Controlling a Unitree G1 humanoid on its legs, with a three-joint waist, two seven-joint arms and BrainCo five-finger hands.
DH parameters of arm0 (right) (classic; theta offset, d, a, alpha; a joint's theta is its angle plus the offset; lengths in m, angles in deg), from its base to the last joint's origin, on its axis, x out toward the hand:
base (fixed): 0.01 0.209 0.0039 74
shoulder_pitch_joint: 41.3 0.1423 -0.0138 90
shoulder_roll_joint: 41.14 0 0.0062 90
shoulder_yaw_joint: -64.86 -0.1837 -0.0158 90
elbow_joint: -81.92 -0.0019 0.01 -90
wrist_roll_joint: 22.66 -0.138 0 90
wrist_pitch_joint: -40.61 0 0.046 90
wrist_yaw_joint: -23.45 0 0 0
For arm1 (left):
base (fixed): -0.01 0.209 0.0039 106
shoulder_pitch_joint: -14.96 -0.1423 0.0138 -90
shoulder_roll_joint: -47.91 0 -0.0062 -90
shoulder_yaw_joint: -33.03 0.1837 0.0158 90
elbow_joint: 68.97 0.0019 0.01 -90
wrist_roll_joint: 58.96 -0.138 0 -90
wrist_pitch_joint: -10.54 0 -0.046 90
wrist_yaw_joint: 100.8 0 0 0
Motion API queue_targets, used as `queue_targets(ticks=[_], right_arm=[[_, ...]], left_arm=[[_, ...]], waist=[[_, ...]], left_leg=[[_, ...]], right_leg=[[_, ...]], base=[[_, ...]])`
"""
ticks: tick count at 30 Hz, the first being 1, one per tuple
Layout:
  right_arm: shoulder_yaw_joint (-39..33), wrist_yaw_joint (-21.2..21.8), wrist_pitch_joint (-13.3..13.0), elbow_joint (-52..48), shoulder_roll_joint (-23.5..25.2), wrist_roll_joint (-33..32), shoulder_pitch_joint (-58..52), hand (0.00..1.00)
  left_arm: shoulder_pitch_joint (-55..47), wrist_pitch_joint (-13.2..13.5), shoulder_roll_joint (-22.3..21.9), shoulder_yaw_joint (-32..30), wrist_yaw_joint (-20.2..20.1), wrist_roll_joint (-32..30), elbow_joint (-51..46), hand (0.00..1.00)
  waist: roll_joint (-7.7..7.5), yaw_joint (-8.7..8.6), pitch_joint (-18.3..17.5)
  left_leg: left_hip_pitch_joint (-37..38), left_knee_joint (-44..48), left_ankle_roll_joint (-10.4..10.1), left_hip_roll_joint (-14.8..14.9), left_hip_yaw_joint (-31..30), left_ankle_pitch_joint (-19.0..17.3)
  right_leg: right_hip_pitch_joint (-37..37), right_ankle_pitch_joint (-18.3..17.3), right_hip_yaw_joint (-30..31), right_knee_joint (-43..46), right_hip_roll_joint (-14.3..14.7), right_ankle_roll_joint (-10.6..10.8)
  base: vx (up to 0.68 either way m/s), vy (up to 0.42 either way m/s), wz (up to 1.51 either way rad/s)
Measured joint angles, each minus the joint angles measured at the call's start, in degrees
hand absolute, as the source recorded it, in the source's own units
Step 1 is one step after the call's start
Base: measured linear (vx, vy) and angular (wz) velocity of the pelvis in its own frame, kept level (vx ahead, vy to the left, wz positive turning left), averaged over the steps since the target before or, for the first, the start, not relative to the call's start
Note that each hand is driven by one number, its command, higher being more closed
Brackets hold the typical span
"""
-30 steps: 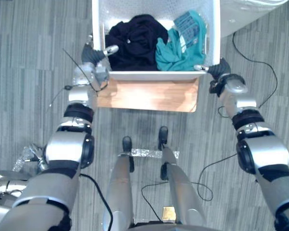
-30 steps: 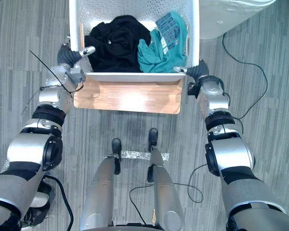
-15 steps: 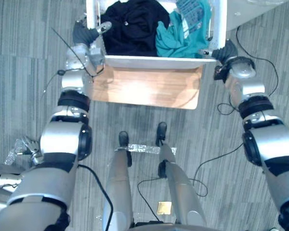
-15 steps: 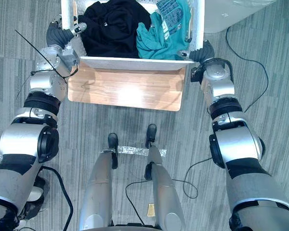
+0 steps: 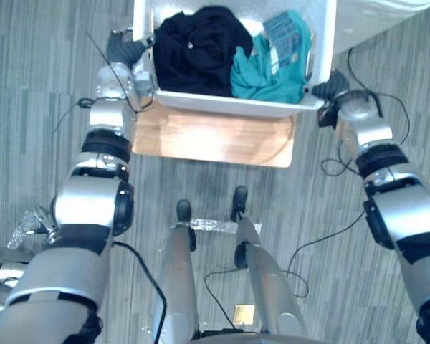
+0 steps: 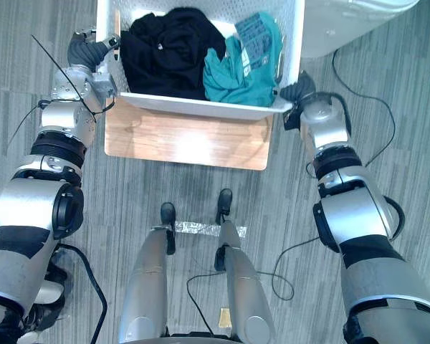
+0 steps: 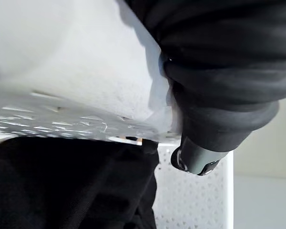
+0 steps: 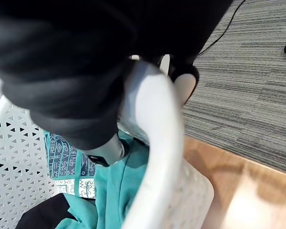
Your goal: Pick up the laundry basket with both hands and put the clothes into the washing machine.
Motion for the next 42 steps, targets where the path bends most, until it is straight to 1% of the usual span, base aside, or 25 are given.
queue_targets(ticks=[2,3,4,7,8,10,11,14,17,18,22,26,27,28,29,31,32,33,34,35,37,39,40,41,42], right_arm=[[-1.71,0.04,-0.13,-1.79,1.03,0.57,-4.24,1.0],[-2.86,0.08,-0.26,-3.95,1.04,1.25,-7.72,1.0],[-4.02,0.1,-0.33,-5.57,0.99,1.72,-10.46,1.0],[-7.17,0.16,-1.75,-11.79,2.39,3.38,-20.98,1.0],[-8.87,0.31,-1.98,-14.75,3.12,4.05,-26.22,1.0],[-11.7,0.54,-2.06,-20.6,4.18,6.17,-35.45,1.0],[-14.23,0.75,-2.28,-25.77,4.77,7.41,-42.8,1.0],[-18.61,1.78,-2.46,-31.15,6.26,9.49,-50.66,1.0],[-21.92,2.04,-2.6,-34.19,9.33,11.7,-58.3,1.0],[-22.23,2.4,-2.6,-34.72,10.06,12.96,-60.82,1.0],[-24.16,3.11,-3.65,-36.1,12.2,14.76,-68.01,1.0],[-25.55,3.04,-4.74,-38.12,13.89,15.27,-71.43,1.0],[-25.9,2.99,-4.81,-38.19,14.21,15.27,-71.62,1.0],[-26.1,2.95,-4.83,-38.32,14.27,15.27,-71.99,1.0],[-26.06,2.79,-4.83,-38.37,14.42,15.27,-72.21,1.0],[-26.05,2.29,-4.81,-38.36,14.81,15.27,-72.36,1.0],[-26.26,1.6,-4.83,-38.41,14.89,15.27,-72.28,1.0],[-26.5,1.54,-4.81,-38.4,14.86,15.26,-72.35,1.0],[-26.81,1.56,-4.82,-38.4,14.78,15.25,-72.49,1.0],[-26.93,1.65,-4.84,-38.44,14.74,15.02,-72.64,1.0],[-26.99,1.79,-4.86,-38.53,14.85,14.81,-73.2,1.0],[-27.12,1.82,-5.02,-38.96,15.32,13.78,-74.16,1.0],[-27.53,1.8,-5.12,-39.13,15.66,13.47,-74.55,1.0],[-28.18,1.8,-5.1,-39.1,16.03,13.05,-74.6,1.0],[-29.47,1.57,-4.94,-38.98,17.83,12.77,-74.54,1.0]], left_arm=[[-5.09,0.19,-0.35,0.86,0.93,-3.28,-3.8,1.0],[-8.64,0.3,-1.03,1.43,1.2,-3.69,-6.29,1.0],[-11.45,0.65,-1.41,2.17,1.72,-3.7,-8.4,1.0],[-22.29,1.67,-2.54,2.34,2.08,-3.66,-15.6,1.0],[-28.27,2.01,-3.31,2.26,2.09,-3.58,-19.55,1.0],[-37.15,2.55,-5.45,2.32,2.05,-3.37,-24.83,1.0],[-43.4,3.24,-7.38,2.43,2.0,-3.11,-28.53,1.0],[-50.56,4.12,-9.22,3.01,1.23,-2.9,-31.76,1.0],[-58.6,4.19,-11.13,3.2,-1.53,-0.33,-32.23,1.0],[-62.02,4.16,-11.64,3.19,-2.45,0.44,-32.56,1.0],[-70.48,4.22,-13.81,3.2,-4.58,2.29,-33.37,1.0],[-73.46,4.56,-14.95,2.57,-5.7,4.53,-34.15,1.0],[-73.92,4.56,-15.12,2.56,-5.81,4.69,-34.49,1.0],[-74.43,4.56,-15.94,2.53,-5.81,4.69,-34.71,1.0],[-74.88,4.52,-16.0,2.52,-5.8,4.7,-34.7,1.0],[-75.4,4.52,-15.68,2.42,-5.8,4.83,-34.71,1.0],[-75.62,4.51,-16.25,2.27,-5.76,4.85,-34.87,1.0],[-75.85,4.51,-16.66,2.2,-5.76,4.85,-34.92,1.0],[-76.62,4.49,-17.17,2.06,-5.76,4.85,-35.49,1.0],[-77.49,4.47,-17.39,2.05,-5.76,4.85,-36.54,1.0],[-78.82,4.38,-17.69,1.87,-5.74,4.83,-38.86,1.0],[-79.09,4.38,-17.73,1.76,-5.66,4.83,-39.82,1.0],[-78.66,4.39,-17.87,1.74,-5.65,4.82,-39.93,1.0],[-78.08,4.33,-17.96,1.89,-5.63,4.82,-39.91,1.0],[-76.41,4.1,-17.7,2.35,-5.46,4.82,-39.86,1.0]], waist=[[0.0,-0.2,0.0],[0.0,-0.25,0.0],[0.01,-0.1,0.01],[0.02,-0.16,0.04],[0.05,-0.16,0.06],[0.12,-0.53,0.02],[0.3,-0.57,-0.24],[0.59,-0.62,-1.3],[0.88,-1.04,-4.03],[1.28,-1.69,-5.5],[3.42,-1.8,-11.42],[4.26,-1.82,-13.4],[4.42,-1.85,-13.52],[5.04,-1.7,-13.85],[5.63,-1.59,-14.03],[5.69,-1.58,-14.1],[5.91,-1.38,-14.11],[6.14,-1.39,-14.21],[6.43,-1.5,-14.45],[6.68,-1.71,-14.78],[7.34,-1.82,-16.13],[8.45,-1.91,-18.08],[9.4,-2.21,-19.21],[9.73,-2.42,-19.68],[7.23,-3.42,-19.27]], left_leg=[[3.35,-1.96,-0.33,-0.37,0.34,0.41],[5.09,-3.0,-0.45,-1.03,0.42,0.58],[6.35,-3.76,-0.69,-1.24,0.46,0.73],[11.49,-7.86,-1.25,-2.18,0.2,2.39],[14.63,-9.88,-1.67,-2.53,0.02,3.0],[19.4,-12.5,-1.57,-3.17,-0.25,3.41],[21.83,-13.77,-1.27,-3.56,-0.44,3.22],[23.42,-15.54,-0.71,-4.17,-0.85,3.08],[26.86,-18.52,-0.97,-4.74,-1.58,4.7],[28.85,-19.94,-1.2,-4.81,-1.74,5.15],[33.67,-21.79,-1.21,-4.87,-2.16,5.12],[35.62,-21.22,-0.98,-4.88,-3.46,4.77],[35.4,-19.87,-1.15,-4.78,-3.52,4.12],[34.43,-17.62,-0.63,-4.09,-3.67,2.81],[33.68,-16.08,-0.86,-3.48,-4.31,2.66],[35.21,-15.98,-0.15,-2.93,-3.44,2.02],[33.12,-7.84,0.15,-2.37,-2.26,0.7],[31.78,-3.06,-0.48,-2.4,-1.63,-0.35],[30.08,5.19,-1.38,-3.03,-1.5,-2.32],[29.46,11.68,-3.42,-3.84,-2.07,-4.78],[29.68,16.19,-5.37,-5.77,-3.7,-8.02],[31.87,15.65,-4.88,-6.95,-6.87,-10.1],[33.55,9.46,-4.26,-7.14,-8.84,-13.1],[34.5,5.22,-1.3,-7.83,-8.74,-14.81],[34.71,0.64,3.02,-10.67,-7.28,-14.51]], right_leg=[[2.36,-0.75,-0.07,-0.01,-0.29,0.06],[3.77,-2.17,-0.09,-0.01,-0.79,-1.28],[4.6,-2.63,-0.1,-0.01,-0.94,-1.59],[7.94,-3.54,-0.45,0.01,-1.54,-1.39],[10.09,-3.65,-0.45,0.01,-1.66,-1.28],[14.07,-5.59,-0.54,0.02,-2.17,-1.53],[16.23,-6.97,-0.72,0.15,-2.38,-1.72],[17.38,-7.92,-1.91,0.24,-2.71,-2.04],[19.66,-8.56,-2.95,0.22,-3.03,-1.44],[21.18,-8.96,-3.21,0.12,-3.1,-1.14],[25.32,-10.18,-3.44,0.0,-3.34,-0.62],[28.14,-11.03,-3.95,-0.03,-3.42,-0.56],[28.67,-11.48,-4.44,-0.03,-3.3,-0.57],[28.81,-11.67,-4.77,0.5,-2.64,-0.97],[28.71,-11.9,-4.9,1.97,-1.93,-2.04],[28.56,-12.46,-5.11,4.03,-2.58,-3.1],[28.2,-12.79,-5.18,5.44,-3.02,-4.19],[28.18,-13.22,-5.02,6.03,-3.14,-4.73],[28.0,-13.61,-4.62,6.65,-3.32,-4.57],[27.99,-13.67,-4.5,6.86,-3.32,-4.33],[26.27,-12.8,-4.19,7.04,-3.29,-3.6],[23.18,-11.23,-2.4,7.71,-3.15,-2.42],[20.46,-10.12,-1.16,8.22,-3.06,-1.45],[19.17,-9.56,-0.2,8.47,-3.28,-0.82],[16.98,-7.75,2.04,8.22,-5.11,0.73]], base=[[0.04,-0.004,0.1],[0.05,-0.018,0.16],[0.07,-0.029,0.16],[0.07,-0.025,0.16],[0.11,-0.001,0.13],[0.13,0.023,0.24],[0.06,0.036,0.25],[0.05,0.038,0.21],[0.09,0.033,0.16],[0.1,0.025,0.11],[0.1,0.051,0.06],[-0.02,0.037,0.16],[-0.09,0.016,0.15],[-0.13,-0.02,0.13],[-0.15,-0.003,0.09],[-0.1,0.018,0.0],[-0.07,0.015,-0.11],[-0.16,0.031,-0.17],[-0.25,0.087,-0.29],[-0.26,0.114,-0.36],[-0.3,0.238,-0.55],[-0.29,0.311,-0.71],[-0.19,0.234,-0.54],[-0.29,0.29,-0.26],[-0.32,0.243,-0.18]])
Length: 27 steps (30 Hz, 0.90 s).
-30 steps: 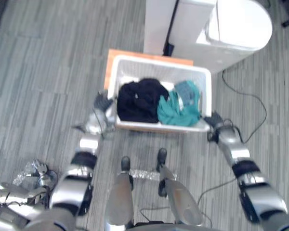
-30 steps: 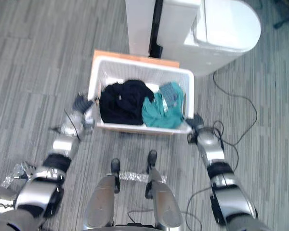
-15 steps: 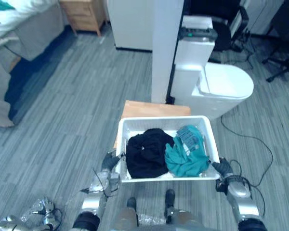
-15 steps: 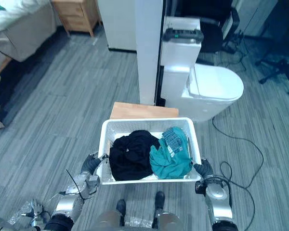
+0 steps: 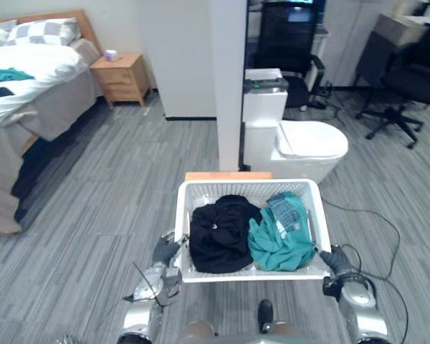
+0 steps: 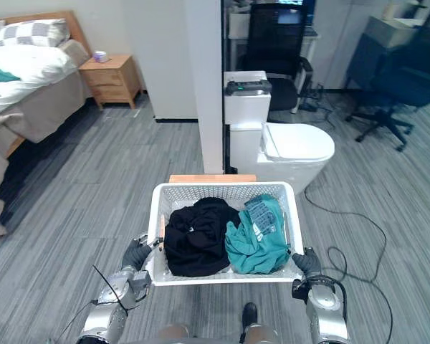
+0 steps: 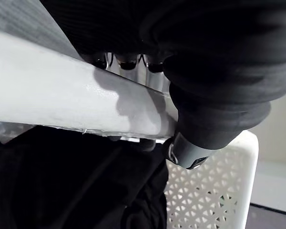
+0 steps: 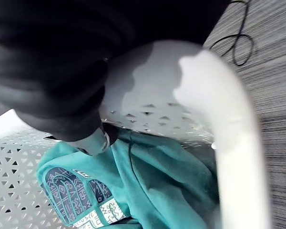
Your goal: Pick up the laundry basket with both hands and put the clothes into the washing machine.
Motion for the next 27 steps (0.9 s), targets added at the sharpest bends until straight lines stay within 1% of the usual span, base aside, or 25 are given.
queue_targets(ticks=[1,2,3,4,5,6,7,8,9,10,11,13,15,16,17,18,19,20,21,22,23,24,25,26,27], right_arm=[[-0.36,0.09,0.12,-0.03,0.78,-0.05,-0.53,1.0],[-0.4,0.03,0.11,-0.13,0.89,-0.05,-0.97,1.0],[-0.88,-0.12,0.12,-0.14,1.23,-0.08,-1.63,1.0],[-1.34,-1.31,0.14,-0.16,1.98,-0.09,-1.72,1.0],[-1.27,-1.91,0.14,-0.33,2.34,-0.1,-1.62,1.0],[-0.75,-2.27,0.15,-1.16,2.86,-0.1,-1.43,1.0],[-0.43,-2.29,0.17,-2.01,3.19,-0.09,-1.4,1.0],[-0.19,-2.41,0.18,-2.29,3.35,-0.08,-1.25,1.0],[-0.16,-2.4,0.2,-2.36,3.62,-0.08,-0.68,1.0],[-0.24,-2.61,0.22,-2.41,3.9,-0.08,0.42,1.0],[-0.26,-2.61,0.2,-2.42,3.86,-0.08,1.02,1.0],[0.1,-2.59,0.22,-2.41,3.18,-0.08,3.39,1.0],[3.79,-2.52,0.23,-2.06,1.25,0.06,6.88,1.0],[4.79,-2.41,0.23,-1.85,0.78,0.06,8.11,1.0],[6.3,-2.36,0.23,-1.39,-0.02,0.19,10.43,1.0],[6.32,-2.32,0.23,-1.18,-0.12,0.19,10.94,1.0],[6.18,-2.3,0.23,-0.54,-0.17,0.19,11.39,1.0],[5.91,-2.27,0.23,0.04,-0.15,0.19,11.25,1.0],[4.84,-2.26,0.34,0.68,0.04,0.19,10.33,1.0],[3.74,-2.08,0.33,-0.51,0.37,0.18,7.67,1.0],[3.49,-2.1,0.33,-1.22,0.37,0.17,6.22,1.0],[2.88,-2.07,0.33,-2.81,0.69,0.16,3.53,1.0],[2.5,-2.14,0.36,-3.54,0.78,0.18,2.03,1.0],[2.27,-2.14,0.39,-3.57,0.75,0.18,1.71,1.0],[1.79,-2.16,0.41,-3.74,0.76,0.18,1.34,1.0]], left_arm=[[0.47,-0.16,0.69,0.26,0.16,0.0,-0.03,1.0],[0.47,-0.19,0.89,0.61,0.17,0.0,-0.03,1.0],[0.52,-0.21,0.88,1.38,0.57,-0.03,-0.03,1.0],[0.64,-0.21,0.69,2.11,1.13,-0.12,-0.05,1.0],[0.84,-0.2,0.64,2.29,1.22,-0.15,-0.12,1.0],[1.49,-0.2,0.71,1.54,1.53,-0.15,-0.34,1.0],[2.31,-0.2,0.62,0.85,1.72,-0.15,-0.48,1.0],[2.46,-0.2,0.58,0.46,1.81,-0.15,-0.94,1.0],[2.47,-0.18,0.57,0.09,2.17,-0.14,-2.0,1.0],[2.57,-0.08,0.6,-0.03,2.37,-0.13,-3.66,1.0],[2.69,0.04,0.72,-0.11,2.41,-0.11,-4.28,1.0],[3.47,0.32,0.67,-1.04,2.43,0.05,-4.64,1.0],[3.12,0.42,0.73,-4.12,2.58,1.14,-5.36,1.0],[3.13,0.46,0.75,-5.16,2.61,1.5,-5.57,1.0],[3.23,0.68,1.11,-6.36,2.69,2.4,-6.27,1.0],[3.41,0.9,1.33,-6.34,2.68,2.43,-6.35,1.0],[3.61,1.01,1.41,-6.16,2.67,2.43,-6.3,1.0],[3.61,0.95,1.38,-5.77,2.67,2.42,-6.18,1.0],[3.54,0.82,1.23,-4.45,2.67,2.39,-6.0,1.0],[3.51,0.74,1.21,-3.09,2.66,2.35,-5.91,1.0],[3.4,0.75,1.04,-2.42,2.66,2.34,-5.46,1.0],[3.22,0.62,0.54,-1.95,2.57,2.35,-3.91,1.0],[2.39,0.18,0.05,-1.58,2.49,2.35,-3.61,1.0],[1.62,0.13,-0.26,-1.53,2.36,2.35,-3.61,1.0],[0.46,-0.04,-0.44,-1.81,2.24,2.36,-3.61,1.0]], waist=[[-1.9,-0.35,0.35],[-2.52,-0.52,0.31],[-2.9,-0.59,0.26],[-2.79,-0.17,0.21],[-2.29,0.13,-0.15],[-2.41,0.2,-0.14],[-2.34,0.44,-0.15],[-2.33,0.69,-0.15],[-2.35,1.08,-0.12],[-2.32,1.5,-0.17],[-2.45,1.4,-0.21],[-2.44,1.44,-0.23],[-2.43,2.18,-0.26],[-2.44,2.21,-0.27],[-2.65,2.25,-0.39],[-2.92,2.17,-0.42],[-3.82,1.33,-0.42],[-4.42,0.82,-0.53],[-4.71,-0.41,-0.38],[-5.29,-0.95,-0.04],[-5.13,-0.86,0.11],[-4.37,-0.06,0.58],[-3.48,0.03,1.16],[-3.21,0.14,1.23],[-2.4,0.57,1.65]], left_leg=[[-0.04,-2.05,1.63,-2.33,1.44,1.72],[-0.11,-2.18,2.25,-3.37,2.05,2.19],[-0.1,-2.33,3.37,-4.47,3.65,2.96],[-0.01,-4.23,4.41,-4.38,5.85,4.61],[0.08,-5.91,5.13,-4.13,7.17,5.84],[0.34,-9.54,6.62,-3.79,10.4,8.36],[1.15,-13.42,7.16,-3.39,13.25,10.53],[1.9,-15.3,7.27,-3.13,14.76,11.52],[2.95,-17.43,7.49,-2.6,17.08,12.67],[3.46,-19.64,7.09,-1.89,20.09,14.04],[3.48,-20.85,7.14,-1.74,21.56,14.71],[3.43,-24.29,7.12,-0.73,27.72,16.12],[3.43,-26.59,6.25,0.93,37.0,16.39],[3.22,-27.24,5.78,1.45,39.68,16.51],[2.46,-28.22,5.21,2.41,45.53,17.31],[2.25,-28.19,4.95,2.93,48.25,17.51],[2.04,-27.54,4.73,3.25,51.26,17.65],[2.03,-26.58,4.49,3.55,52.48,17.49],[1.56,-22.05,3.05,6.21,54.26,16.3],[0.5,-12.92,1.63,11.13,54.0,13.25],[-0.04,-7.39,0.93,14.54,53.56,11.53],[-1.12,4.39,1.88,22.2,51.92,10.13],[-3.34,15.35,7.36,28.77,47.67,11.03],[-5.1,19.41,10.5,30.67,43.94,12.57],[-7.84,23.44,14.04,31.27,37.32,16.21]], right_leg=[[-1.03,0.13,2.28,0.15,-1.94,0.1],[-1.31,0.1,3.09,0.22,-2.79,0.12],[-1.66,-1.36,4.77,0.02,-3.7,1.82],[-2.25,-6.72,4.94,-0.75,-3.95,3.43],[-2.87,-7.67,3.5,-0.7,-4.25,2.7],[-3.98,-7.39,-1.99,1.19,-5.25,1.45],[-4.16,-6.93,-7.59,7.24,-6.02,-0.71],[-3.9,-7.81,-9.71,11.38,-6.37,-1.94],[-2.84,-10.49,-11.87,17.56,-6.41,-3.08],[-0.25,-17.08,-13.22,24.26,-6.23,-2.54],[0.6,-18.93,-13.41,25.59,-6.28,-2.39],[3.1,-22.43,-15.23,28.6,-7.28,-2.66],[5.84,-22.93,-19.92,26.22,-8.42,-3.17],[6.17,-22.87,-20.55,24.42,-8.34,-3.06],[6.71,-21.93,-20.18,17.84,-7.1,-1.73],[6.75,-21.19,-18.72,15.04,-6.3,-1.31],[7.59,-18.59,-14.82,9.54,-5.03,-1.7],[8.36,-18.2,-13.26,6.89,-4.85,-1.37],[9.19,-16.36,-11.23,4.25,-3.17,-1.76],[10.55,-15.64,-8.95,2.64,-1.42,-2.08],[11.31,-15.3,-7.61,1.81,-0.19,-2.49],[13.73,-15.52,-4.53,0.83,3.28,-4.02],[14.58,-16.78,-0.79,1.45,6.77,-6.41],[14.71,-17.23,0.9,2.32,8.08,-7.12],[14.46,-18.24,4.15,3.53,9.72,-8.66]], base=[[-0.38,0.28,-0.15],[-0.28,0.207,-0.27],[-0.23,0.228,-0.52],[-0.21,0.233,-0.71],[-0.25,0.249,-0.97],[-0.21,0.193,-1.08],[-0.24,0.208,-1.13],[-0.11,0.117,-1.17],[-0.16,0.135,-1.45],[-0.12,0.091,-1.44],[-0.19,0.084,-1.54],[-0.18,0.024,-1.47],[-0.15,-0.01,-2.16],[-0.2,-0.034,-2.78],[-0.13,-0.028,-2.18],[-0.17,-0.095,-2.39],[-0.09,-0.112,-1.38],[-0.08,-0.21,-1.41],[0.01,-0.256,-1.13],[0.03,-0.27,-1.19],[0.04,-0.26,-1.39],[0.05,-0.241,-1.59],[0.04,-0.218,-1.67],[0.06,-0.173,-1.6],[0.08,-0.1,-1.7]])
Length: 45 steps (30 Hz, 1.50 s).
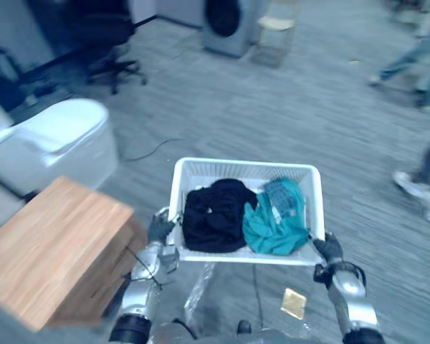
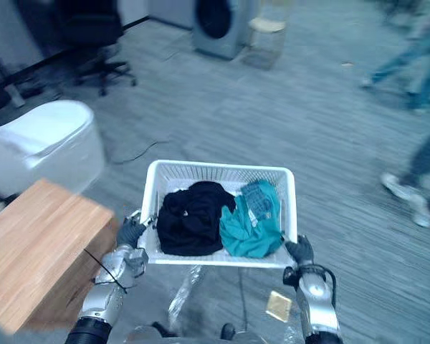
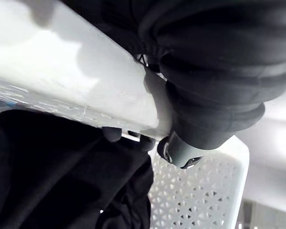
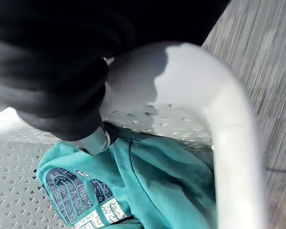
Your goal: Pick up the laundry basket with both hands and put the clothes into the washing machine.
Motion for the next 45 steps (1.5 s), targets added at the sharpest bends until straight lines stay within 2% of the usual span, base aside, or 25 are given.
queue_targets(ticks=[1,3,6,9,12,13,14,15,16,17,19,23,24,25,26,27,28,30,32,35,39,41,42,43,45], right_arm=[[-0.85,-0.13,0.07,-0.89,-0.07,0.04,-0.72,1.0],[-0.83,-0.14,0.08,-1.63,-1.16,0.05,-0.66,1.0],[-0.06,0.09,0.25,-2.05,-2.33,0.05,-0.69,1.0],[1.08,0.28,0.83,-1.99,-2.5,0.07,-0.67,1.0],[2.39,1.26,0.83,-0.19,-1.94,0.06,-0.26,1.0],[2.48,2.18,0.83,1.72,-0.65,0.08,0.68,1.0],[3.43,2.38,0.64,2.66,0.48,0.06,0.35,1.0],[4.16,2.49,0.51,2.68,0.66,0.06,0.11,1.0],[4.54,2.55,0.26,3.41,2.34,0.06,-0.81,1.0],[4.59,2.71,0.35,3.76,3.23,0.06,-1.46,1.0],[4.19,2.72,0.34,3.7,3.35,0.06,-1.54,1.0],[3.69,2.62,0.54,-0.2,3.62,0.06,-2.63,1.0],[3.51,2.6,0.53,-2.89,3.63,0.05,-3.55,1.0],[3.33,2.53,0.48,-3.92,3.69,0.03,-3.6,1.0],[3.37,2.46,0.43,-3.97,3.69,0.03,-3.64,1.0],[3.51,2.41,0.5,-3.75,3.68,0.03,-4.3,1.0],[3.41,2.4,0.74,-3.23,3.21,0.03,-4.63,1.0],[3.05,2.36,0.83,-4.15,2.16,0.03,-4.99,1.0],[4.43,2.29,0.92,-5.61,0.89,0.03,-5.04,1.0],[3.57,1.66,1.05,-5.62,1.61,-0.17,-4.98,1.0],[3.42,1.27,1.01,-5.83,0.33,-0.28,-3.71,1.0],[3.62,1.37,0.93,-5.83,-0.71,-0.29,-3.53,1.0],[3.73,1.38,0.89,-5.68,-0.47,-0.27,-3.58,1.0],[4.26,1.28,0.93,-5.26,0.12,-0.19,-3.8,1.0],[4.21,1.4,0.95,-5.28,-0.09,-0.16,-3.87,1.0]], left_arm=[[-1.1,-0.2,-0.97,0.01,-0.23,0.02,-0.2,1.0],[-2.08,-0.2,-3.15,-0.12,-0.84,0.02,-0.52,1.0],[-2.88,-0.43,-3.39,-1.15,-1.29,0.03,-0.4,1.0],[-4.51,-0.51,-3.84,-2.4,-1.3,0.03,-2.17,1.0],[-6.43,-0.6,-3.89,-4.1,-1.27,0.02,-3.26,1.0],[-6.92,-0.61,-3.62,-5.03,-1.27,0.02,-3.7,1.0],[-8.38,-0.45,-2.81,-5.11,-1.25,0.0,-4.55,1.0],[-9.59,-0.41,-2.67,-5.31,-1.21,0.01,-5.63,1.0],[-10.45,-0.2,-0.87,-5.26,-1.14,0.04,-6.34,1.0],[-10.34,-0.21,0.1,-5.34,-1.14,0.02,-6.64,1.0],[-10.42,-0.4,-0.18,-5.21,-1.08,-0.06,-6.72,1.0],[-9.37,-0.22,0.1,-4.92,-1.07,-0.05,-7.81,1.0],[-8.79,0.23,0.16,-4.75,-1.08,0.01,-8.03,1.0],[-7.77,1.01,0.43,-4.49,-1.1,0.03,-8.08,1.0],[-7.48,1.05,0.76,-4.2,-1.1,0.03,-8.02,1.0],[-8.1,0.89,0.98,-3.77,-1.1,0.04,-7.81,1.0],[-9.13,0.58,-0.37,-3.76,-1.07,0.03,-7.46,1.0],[-10.42,0.42,-3.15,-4.41,-0.99,-0.04,-7.79,1.0],[-11.4,0.03,-4.83,-6.24,-1.08,0.07,-7.48,1.0],[-10.98,-0.19,-4.42,-5.62,-1.31,0.56,-7.61,1.0],[-10.74,-0.13,-4.83,-5.76,-1.37,1.58,-7.7,1.0],[-11.13,-0.16,-5.62,-6.06,-1.38,1.96,-8.2,1.0],[-11.17,-0.21,-5.47,-6.18,-1.39,1.97,-8.28,1.0],[-11.2,-0.3,-5.43,-6.02,-1.29,1.96,-8.33,1.0],[-11.22,-0.53,-4.69,-5.58,-1.29,1.96,-8.56,1.0]], waist=[[-0.65,1.15,-0.36],[-0.64,1.88,-0.17],[0.25,2.63,0.39],[1.07,3.35,-0.03],[-2.07,3.96,-1.32],[-2.27,4.46,-1.14],[-2.82,4.96,-0.97],[-2.27,5.42,-1.06],[-3.94,4.32,-0.97],[-5.71,3.65,-1.35],[-3.4,3.55,0.14],[-0.24,1.18,0.94],[0.12,0.19,0.59],[-1.92,-0.95,0.01],[-2.83,-0.9,-0.15],[-3.8,-1.1,-0.99],[-2.43,-1.91,-2.29],[2.12,-1.53,-3.17],[5.25,1.55,-2.26],[3.49,3.62,0.49],[1.39,5.28,1.08],[2.8,5.79,1.02],[3.23,5.78,0.95],[1.85,5.32,0.99],[0.89,5.02,0.55]], left_leg=[[-3.8,2.76,-4.36,-2.95,-10.81,5.97],[-7.9,1.6,-14.87,-13.34,-23.86,1.9],[-10.36,-13.37,-14.85,-16.82,-22.66,-1.34],[-9.02,-38.46,-20.82,-20.13,-25.38,7.88],[-5.77,-36.02,-13.09,-26.65,-27.0,7.44],[-8.45,-25.11,-11.75,-26.47,-26.39,5.42],[-6.37,-26.8,-13.88,-27.85,-26.52,3.19],[-3.24,-31.53,-12.76,-27.99,-26.93,2.66],[1.12,-33.51,-10.95,-30.86,-27.25,-0.66],[4.78,-34.24,-9.41,-32.61,-28.05,-3.22],[11.26,-35.56,-9.14,-32.12,-28.87,-6.4],[22.56,-42.74,-9.77,-29.27,-32.22,-9.15],[25.15,-45.56,-10.36,-28.35,-34.04,-9.43],[26.97,-46.26,-11.86,-29.06,-36.09,-10.31],[28.06,-45.92,-13.03,-29.28,-36.94,-11.12],[30.35,-43.11,-14.56,-29.08,-38.58,-13.03],[29.6,-36.26,-14.9,-27.18,-40.36,-13.38],[23.08,-19.56,-17.69,-23.12,-40.55,-9.45],[11.31,5.23,-20.08,-18.61,-37.59,16.17],[-2.24,20.22,-14.13,-17.9,-33.64,5.7],[-12.58,-4.86,-15.08,-20.96,-26.64,-1.52],[-12.5,-33.73,-19.45,-21.48,-27.77,2.97],[-12.4,-34.98,-19.46,-21.53,-27.62,7.88],[-11.88,-31.95,-16.91,-23.94,-25.7,9.86],[-11.28,-28.63,-11.25,-26.06,-24.53,5.18]], right_leg=[[-0.25,-0.67,4.05,0.45,1.24,-1.72],[-0.51,-0.69,9.53,-0.72,0.83,-2.15],[0.25,-0.16,11.25,-2.54,-0.41,-2.98],[2.92,-3.8,13.3,-2.19,-1.49,-0.74],[1.88,-8.21,14.15,7.8,-6.7,6.93],[1.43,-7.0,14.88,14.3,-6.09,8.89],[-1.21,-5.94,13.33,26.77,-5.62,15.15],[-3.82,-3.86,11.98,34.54,-5.71,19.96],[-9.66,1.88,8.4,49.43,-8.34,20.71],[-14.09,3.0,5.47,59.21,-10.68,18.04],[-18.54,-0.23,-0.35,63.37,-12.12,10.35],[-25.59,-4.28,-7.59,42.75,-11.51,7.93],[-25.56,-1.08,-7.98,24.06,-10.89,9.07],[-25.07,3.81,-7.11,9.23,-11.35,11.42],[-25.21,5.8,-6.1,5.86,-11.54,11.58],[-24.95,11.02,-4.5,6.61,-11.1,7.81],[-24.92,13.44,-5.0,11.87,-9.43,5.54],[-22.56,8.84,-7.85,13.38,-5.48,4.45],[-14.75,5.24,-6.37,10.29,0.28,2.05],[-1.59,3.79,-4.52,4.03,0.67,0.33],[7.31,0.55,-1.61,-2.21,-3.91,2.76],[12.14,-3.43,-0.08,-4.22,-5.35,4.77],[13.43,-4.95,0.49,-4.42,-5.96,5.21],[15.09,-6.92,1.56,-2.82,-7.83,4.75],[12.39,-7.21,2.08,7.29,-10.76,5.34]], base=[[0.18,-0.063,-1.78],[0.3,0.024,-1.54],[0.26,0.065,-0.91],[0.47,0.102,-0.44],[0.61,0.166,-0.08],[0.66,0.175,-0.14],[0.48,0.15,-0.35],[0.39,0.144,-0.07],[0.42,0.1,0.32],[0.47,0.095,0.45],[0.49,0.077,0.15],[0.64,0.029,0.4],[0.87,-0.113,0.88],[0.87,-0.153,0.88],[0.79,-0.214,0.8],[0.82,-0.256,0.65],[0.84,-0.252,0.58],[0.8,-0.21,0.1],[0.84,-0.182,-0.57],[0.71,-0.099,-0.28],[0.66,0.072,-0.33],[0.66,0.249,-0.38],[0.68,0.301,-0.21],[0.68,0.315,0.01],[0.84,0.387,0.14]])
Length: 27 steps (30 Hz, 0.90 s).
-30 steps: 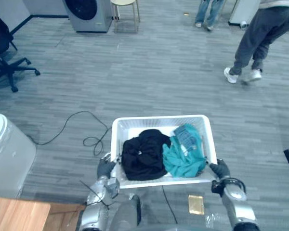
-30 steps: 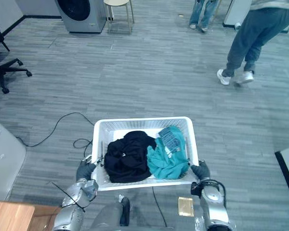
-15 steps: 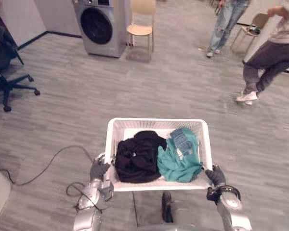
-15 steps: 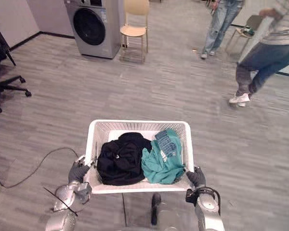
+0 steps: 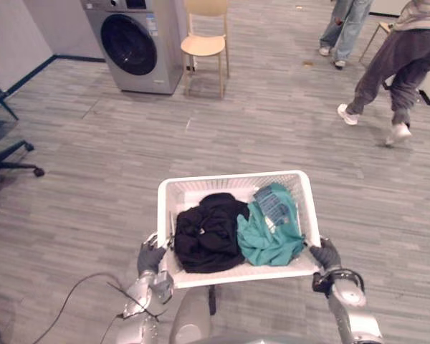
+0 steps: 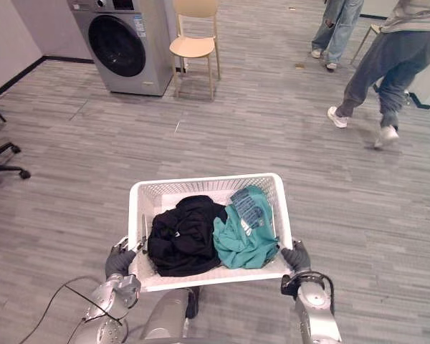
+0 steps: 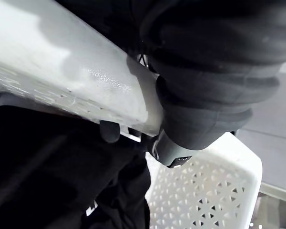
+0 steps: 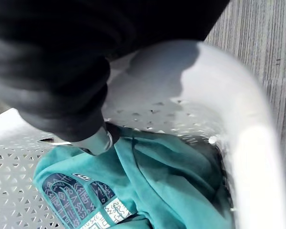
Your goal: Pick up the laundry basket with both hands and put the clothes into the washing machine.
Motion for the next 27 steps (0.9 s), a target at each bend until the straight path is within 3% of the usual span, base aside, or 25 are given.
queue_targets(ticks=[1,2,3,4,6,7,8,9,11,12,13,14,15,16,17,18,19,20,21,22,23,24,25,26,27], right_arm=[[-0.06,0.04,0.0,0.03,0.14,0.0,-0.16,1.0],[-0.21,0.49,-0.03,0.14,0.34,0.01,-0.11,1.0],[-0.49,1.02,-0.03,1.02,1.26,0.02,0.21,1.0],[-0.52,1.01,-0.02,1.35,2.07,0.06,-0.11,1.0],[-0.79,0.99,-0.02,1.34,3.35,0.09,-2.1,1.0],[-0.77,1.0,-0.02,0.41,4.15,0.08,-3.5,1.0],[-1.0,0.99,-0.03,-0.69,4.58,0.05,-4.31,1.0],[-1.81,0.99,-0.04,-3.36,5.79,-0.06,-5.61,1.0],[-3.32,0.98,-0.16,-6.8,6.47,-0.13,-7.72,1.0],[-3.53,0.95,-0.34,-7.9,7.12,-0.2,-8.53,1.0],[-3.46,0.95,-0.39,-8.44,7.21,-0.22,-8.77,1.0],[-3.31,0.87,-0.39,-8.61,7.43,-0.18,-8.78,1.0],[-3.02,0.83,-0.36,-8.59,7.11,-0.13,-8.85,1.0],[-2.46,0.76,-0.26,-8.56,6.79,0.04,-9.15,1.0],[-2.37,0.73,-0.25,-8.56,6.53,0.1,-9.35,1.0],[-2.3,0.72,-0.26,-8.78,5.28,0.1,-9.28,1.0],[-1.47,0.74,-0.26,-9.73,3.44,0.04,-8.47,1.0],[-0.09,0.73,-0.27,-10.1,2.4,0.06,-7.76,1.0],[-0.08,0.7,-0.26,-10.1,2.47,0.06,-7.59,1.0],[-0.33,-0.12,-0.25,-9.38,3.39,0.07,-7.52,1.0],[-0.29,-0.94,-0.18,-8.94,4.17,0.07,-7.46,1.0],[0.02,-1.47,-0.16,-8.95,4.45,0.07,-7.29,1.0],[0.25,-1.61,-0.17,-8.95,4.17,0.11,-6.9,1.0],[0.27,-1.64,-0.17,-8.99,3.9,0.28,-6.48,1.0],[0.35,-1.76,-0.17,-8.97,3.47,0.33,-5.45,1.0]], left_arm=[[-0.49,0.0,0.35,0.27,0.04,0.0,-0.76,1.0],[-0.5,0.01,0.6,0.31,0.05,-0.01,-1.09,1.0],[-0.44,-0.01,1.02,0.38,0.15,-0.06,-1.49,1.0],[-0.53,-0.13,1.62,0.42,0.27,-0.1,-1.55,1.0],[-0.77,-0.77,2.02,0.55,0.41,-0.94,-2.03,1.0],[-0.84,-0.88,2.72,1.17,0.42,-2.13,-3.21,1.0],[-0.81,-0.86,3.24,1.76,0.41,-2.12,-3.92,1.0],[-0.54,-0.74,4.16,2.66,0.41,-2.09,-5.72,1.0],[0.72,-0.65,4.39,3.68,0.36,-2.07,-6.13,1.0],[1.1,-0.66,4.67,3.92,0.3,-2.07,-6.3,1.0],[1.17,-0.65,4.94,3.78,0.28,-2.07,-6.56,1.0],[1.06,-0.55,4.86,3.48,0.27,-2.07,-6.6,1.0],[0.44,-0.59,4.49,3.26,0.27,-2.07,-6.55,1.0],[-1.22,-0.61,3.76,2.68,0.23,-2.08,-6.51,1.0],[-1.87,-0.66,2.79,2.38,0.24,-2.08,-6.34,1.0],[-2.27,-0.71,1.17,2.11,0.23,-2.11,-6.48,1.0],[-2.54,-0.64,-0.24,1.16,0.05,-2.06,-6.47,1.0],[-3.29,-0.78,-1.24,-0.19,0.04,-1.96,-6.11,1.0],[-3.25,-0.78,-1.35,-0.29,0.0,-1.93,-5.93,1.0],[-3.05,-0.78,-1.09,-0.07,-0.13,-1.93,-5.91,1.0],[-3.09,-0.78,-0.77,-0.03,-0.18,-1.94,-5.77,1.0],[-3.29,-0.76,-0.61,-0.2,-0.18,-1.91,-5.63,1.0],[-3.26,-0.69,-0.44,-0.28,-0.16,-1.53,-5.48,1.0],[-3.23,-0.55,-0.56,-0.29,-0.16,-1.31,-5.46,1.0],[-3.23,0.21,-0.97,-0.33,-0.16,-0.97,-5.41,1.0]], waist=[[-1.53,0.22,-0.42],[-2.45,0.01,-0.35],[-3.6,-0.44,0.2],[-3.68,-1.13,0.48],[-2.47,-1.29,1.11],[-1.77,-1.56,1.27],[-1.45,-2.4,1.08],[-1.31,-4.01,1.12],[-1.59,-4.73,0.98],[-1.81,-5.23,0.78],[-2.51,-5.74,0.14],[-3.7,-5.88,-0.66],[-3.27,-5.87,-0.99],[-2.61,-6.46,-1.9],[-1.91,-7.18,-2.53],[0.72,-6.98,-3.2],[2.72,-5.81,-3.32],[4.05,-3.39,-2.99],[4.67,-2.29,-2.5],[4.46,-2.41,-1.76],[3.47,-2.27,-1.1],[2.38,-1.14,-0.45],[1.25,-0.24,-0.03],[1.19,0.48,0.07],[0.75,0.6,0.23]], left_leg=[[1.7,0.25,1.63,-2.23,1.39,-2.09],[3.6,0.57,2.92,-3.96,1.99,-4.25],[7.12,0.62,4.09,-6.18,2.1,-6.99],[10.29,0.7,4.61,-7.23,1.53,-8.78],[18.1,-1.48,5.09,-7.5,0.14,-10.86],[23.49,-5.68,4.98,-7.45,-1.4,-10.98],[25.43,-7.46,4.81,-7.37,-2.67,-11.06],[28.78,-10.3,4.34,-7.4,-5.08,-11.31],[33.82,-13.92,2.71,-7.24,-6.86,-12.27],[36.5,-15.9,1.03,-7.02,-7.2,-13.72],[38.5,-17.12,0.73,-6.97,-7.1,-15.42],[41.6,-17.92,-1.3,-6.71,-6.9,-18.28],[43.96,-18.31,-3.99,-5.43,-6.34,-19.82],[45.16,-12.23,-6.61,-3.48,-7.08,-21.3],[42.35,-1.91,-7.14,-1.82,-8.08,-21.52],[36.84,10.76,-9.07,0.8,-8.93,-19.13],[29.08,26.95,-9.22,3.07,-8.7,-6.06],[24.5,35.61,-9.71,4.05,-7.77,8.87],[21.33,41.42,-9.37,4.85,-8.52,8.99],[14.22,49.48,-8.32,4.87,-9.44,6.58],[10.4,51.08,-6.09,4.8,-8.82,3.81],[7.5,49.52,-4.17,4.9,-7.33,0.55],[4.19,43.52,-3.71,5.3,-5.15,-2.8],[2.63,39.46,-3.73,5.75,-4.07,-4.08],[1.28,26.65,-3.88,5.33,-2.26,-4.91]], right_leg=[[-4.85,0.48,1.13,11.96,-2.52,3.76],[-8.96,3.84,2.54,22.69,-4.02,9.67],[-14.17,12.22,4.5,36.52,-5.29,15.67],[-17.76,14.42,4.17,46.9,-5.39,14.79],[-23.49,12.81,1.87,59.45,-4.0,12.12],[-27.42,10.45,-1.43,60.54,-2.96,9.22],[-29.45,8.76,-3.69,59.12,-2.75,8.09],[-33.26,5.79,-7.2,54.11,-2.77,7.15],[-36.71,4.55,-11.92,39.41,-3.31,5.84],[-35.95,6.24,-16.18,22.97,-3.88,4.53],[-35.14,8.46,-18.48,10.95,-4.0,3.63],[-35.26,11.04,-18.5,3.5,-3.06,2.22],[-35.15,11.58,-17.7,3.78,-1.77,1.21],[-34.26,15.17,-16.29,7.22,0.55,-2.69],[-33.46,16.86,-16.07,9.58,1.99,-3.92],[-32.46,14.08,-17.21,10.65,4.18,-4.38],[-30.65,10.84,-16.27,10.79,7.69,-5.54],[-27.19,9.46,-12.86,8.7,10.66,-6.4],[-24.8,8.99,-11.88,7.27,11.65,-6.38],[-20.1,7.97,-10.96,4.82,12.09,-6.33],[-16.21,7.74,-9.45,2.28,11.78,-6.3],[-12.26,7.74,-7.54,-0.44,11.04,-6.31],[-8.26,7.69,-5.46,-3.19,9.84,-6.27],[-6.43,7.56,-4.86,-4.43,9.41,-6.23],[-3.23,5.99,-3.55,-6.16,8.08,-5.54]], base=[[0.86,0.379,0.15],[0.7,0.303,0.17],[0.65,0.257,0.31],[0.49,0.171,0.3],[0.58,0.159,0.27],[0.55,0.132,0.36],[0.66,0.101,0.7],[0.66,0.049,0.91],[0.57,0.01,0.73],[0.47,-0.031,0.5],[0.72,-0.08,0.5],[0.65,-0.134,0.27],[0.7,-0.146,0.28],[0.78,-0.195,0.32],[0.66,-0.181,0.33],[0.94,-0.257,-0.13],[0.91,-0.187,-0.97],[0.9,-0.135,-1.24],[0.74,-0.038,-1.06],[0.59,-0.017,-0.44],[0.74,-0.023,-0.39],[0.73,0.002,-0.67],[0.71,0.031,-0.72],[0.82,0.138,-0.73],[0.79,0.208,-0.57]])
